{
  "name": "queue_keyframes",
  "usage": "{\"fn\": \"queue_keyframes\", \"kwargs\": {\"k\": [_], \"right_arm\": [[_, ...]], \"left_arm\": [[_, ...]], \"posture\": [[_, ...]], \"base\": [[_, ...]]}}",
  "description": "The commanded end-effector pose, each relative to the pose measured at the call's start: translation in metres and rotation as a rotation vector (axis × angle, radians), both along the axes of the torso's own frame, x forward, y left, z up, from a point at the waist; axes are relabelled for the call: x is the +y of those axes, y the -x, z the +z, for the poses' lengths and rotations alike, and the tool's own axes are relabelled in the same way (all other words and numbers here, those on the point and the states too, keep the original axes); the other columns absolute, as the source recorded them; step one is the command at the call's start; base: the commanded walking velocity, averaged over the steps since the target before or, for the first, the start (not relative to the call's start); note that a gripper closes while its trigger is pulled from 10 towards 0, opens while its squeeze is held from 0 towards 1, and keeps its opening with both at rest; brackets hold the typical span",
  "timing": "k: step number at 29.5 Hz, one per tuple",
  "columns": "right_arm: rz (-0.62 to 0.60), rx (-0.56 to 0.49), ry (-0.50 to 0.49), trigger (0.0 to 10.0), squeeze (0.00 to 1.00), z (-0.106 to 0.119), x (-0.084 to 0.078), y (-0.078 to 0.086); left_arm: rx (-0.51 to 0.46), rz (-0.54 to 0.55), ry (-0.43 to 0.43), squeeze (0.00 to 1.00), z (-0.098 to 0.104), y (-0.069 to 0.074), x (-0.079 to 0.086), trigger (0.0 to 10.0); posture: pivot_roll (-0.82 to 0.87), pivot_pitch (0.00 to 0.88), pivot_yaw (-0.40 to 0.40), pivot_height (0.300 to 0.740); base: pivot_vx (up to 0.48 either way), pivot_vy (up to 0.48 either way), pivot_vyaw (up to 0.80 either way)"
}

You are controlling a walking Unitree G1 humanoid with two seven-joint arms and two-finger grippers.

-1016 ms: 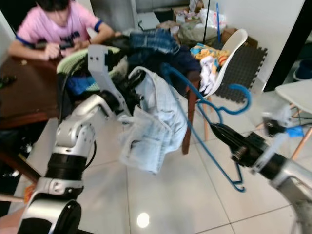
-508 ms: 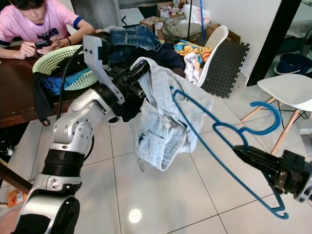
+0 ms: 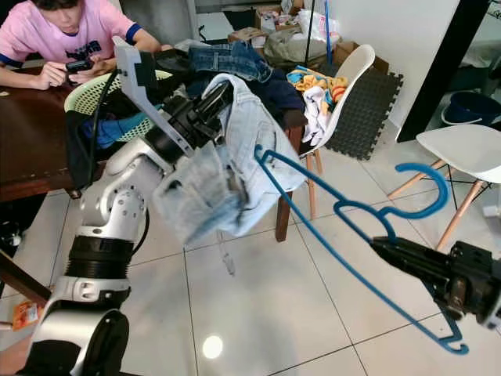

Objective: Hang hanger

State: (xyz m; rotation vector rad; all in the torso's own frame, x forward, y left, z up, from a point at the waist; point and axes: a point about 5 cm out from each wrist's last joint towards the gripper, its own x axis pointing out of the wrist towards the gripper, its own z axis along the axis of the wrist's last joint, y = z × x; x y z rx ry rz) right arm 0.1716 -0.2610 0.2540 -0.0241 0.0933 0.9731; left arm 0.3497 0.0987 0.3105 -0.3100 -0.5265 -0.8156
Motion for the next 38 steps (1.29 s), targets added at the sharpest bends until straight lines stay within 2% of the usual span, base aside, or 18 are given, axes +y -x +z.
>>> {"fn": "queue_keyframes", "kwargs": {"k": [1,5,17,26,33,38], "right_arm": [[0.077,0.001,0.002,10.0,0.00,0.004,0.010,0.005],[0.105,0.000,0.021,10.0,0.00,0.008,0.013,0.008],[0.075,-0.008,0.067,10.0,0.00,0.007,0.018,0.005],[-0.017,-0.023,0.163,10.0,0.00,0.000,0.027,-0.012],[-0.092,-0.036,0.213,10.0,0.00,0.000,0.024,-0.020],[-0.192,-0.056,0.236,10.0,0.00,0.001,0.018,-0.030]], "left_arm": [[-0.057,0.009,0.022,0.00,0.013,0.001,-0.001,10.0],[-0.054,0.019,0.020,0.00,0.013,0.000,-0.001,10.0],[-0.045,0.000,0.041,0.00,0.015,0.002,-0.007,10.0],[-0.039,-0.066,0.068,0.00,0.020,0.011,-0.024,10.0],[-0.034,-0.067,0.076,0.00,0.021,0.012,-0.024,10.0],[-0.033,-0.064,0.086,0.00,0.024,0.011,-0.022,10.0]], "posture": [[-0.06,0.112,0.027,0.740],[-0.06,0.112,0.027,0.740],[-0.06,0.119,0.036,0.740],[-0.05,0.120,0.040,0.740],[-0.05,0.122,0.042,0.740],[-0.05,0.123,0.044,0.740]], "base": [[0.000,0.000,0.00],[0.000,0.000,0.00],[0.000,0.000,0.00],[0.000,0.000,0.00],[0.000,0.000,0.00],[0.000,0.000,0.00]]}}
